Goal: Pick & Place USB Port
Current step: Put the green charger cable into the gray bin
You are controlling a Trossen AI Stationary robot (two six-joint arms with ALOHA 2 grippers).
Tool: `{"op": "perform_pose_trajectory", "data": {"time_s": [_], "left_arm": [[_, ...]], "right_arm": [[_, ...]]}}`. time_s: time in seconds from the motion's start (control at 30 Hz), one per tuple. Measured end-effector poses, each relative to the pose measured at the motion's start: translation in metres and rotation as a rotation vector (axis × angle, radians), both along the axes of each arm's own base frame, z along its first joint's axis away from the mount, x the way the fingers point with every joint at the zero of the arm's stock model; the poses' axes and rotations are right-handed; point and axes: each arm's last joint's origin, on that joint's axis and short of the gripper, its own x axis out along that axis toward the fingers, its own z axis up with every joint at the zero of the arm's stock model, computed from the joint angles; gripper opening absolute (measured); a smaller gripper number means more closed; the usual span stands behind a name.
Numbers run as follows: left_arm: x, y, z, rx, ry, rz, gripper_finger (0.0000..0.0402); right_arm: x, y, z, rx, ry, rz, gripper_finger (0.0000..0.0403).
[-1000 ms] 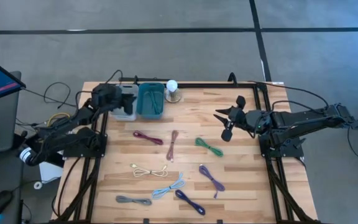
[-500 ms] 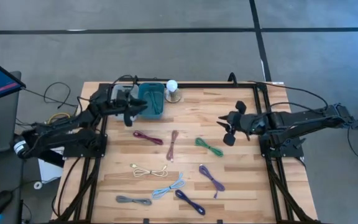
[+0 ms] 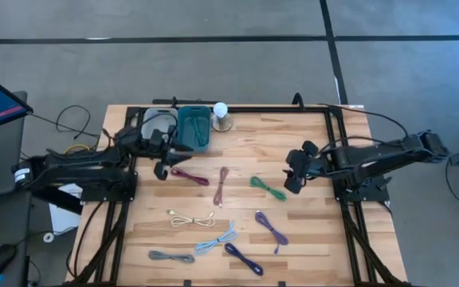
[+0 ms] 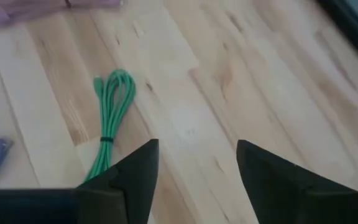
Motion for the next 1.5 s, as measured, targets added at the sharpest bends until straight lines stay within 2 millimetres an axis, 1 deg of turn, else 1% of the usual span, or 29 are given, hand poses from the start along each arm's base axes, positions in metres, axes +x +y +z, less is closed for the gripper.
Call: {"op": "perform_pose_trajectory", "data": {"time_s": [0.17, 0.27, 0.37, 0.5, 0.6, 0.67, 0.77, 0.87, 0.97, 1.17, 1.37, 1.5], "left_arm": [[0.001, -0.008, 0.004, 0.016, -0.042, -0.050, 0.0122], [0.001, -0.009, 0.004, 0.016, -0.043, -0.057, 0.0122], [0.001, -0.009, 0.004, 0.016, -0.045, -0.056, 0.0122], [0.001, -0.009, 0.005, 0.017, -0.049, -0.052, 0.0122], [0.001, -0.009, 0.005, 0.017, -0.049, -0.052, 0.0122], [0.001, -0.009, 0.005, 0.017, -0.049, -0.051, 0.0122], [0.001, -0.009, 0.005, 0.017, -0.049, -0.052, 0.0122], [0.001, -0.009, 0.005, 0.016, -0.049, -0.052, 0.0122], [0.001, -0.009, 0.005, 0.016, -0.049, -0.052, 0.0122], [0.001, -0.009, 0.004, 0.016, -0.048, -0.051, 0.0122], [0.001, -0.009, 0.004, 0.015, -0.045, -0.052, 0.0122], [0.001, -0.009, 0.004, 0.015, -0.044, -0.052, 0.0122]], "right_arm": [[0.010, 0.002, -0.014, 0.030, 0.072, -0.004, 0.0211], [0.016, 0.004, -0.025, 0.082, 0.131, 0.020, 0.0205], [0.020, 0.005, -0.035, 0.100, 0.176, 0.005, 0.0200], [0.024, 0.011, -0.045, 0.268, 0.230, 0.053, 0.0192], [0.027, 0.019, -0.050, 0.389, 0.252, 0.100, 0.0187], [0.030, 0.025, -0.052, 0.443, 0.245, 0.122, 0.0184], [0.035, 0.034, -0.054, 0.481, 0.219, 0.140, 0.0183], [0.039, 0.041, -0.058, 0.480, 0.203, 0.138, 0.0185], [0.041, 0.045, -0.063, 0.432, 0.207, 0.124, 0.0186], [0.044, 0.046, -0.076, 0.316, 0.241, 0.082, 0.0187], [0.050, 0.047, -0.088, 0.288, 0.255, 0.070, 0.0187], [0.052, 0.046, -0.094, 0.249, 0.273, 0.055, 0.0179]]}}
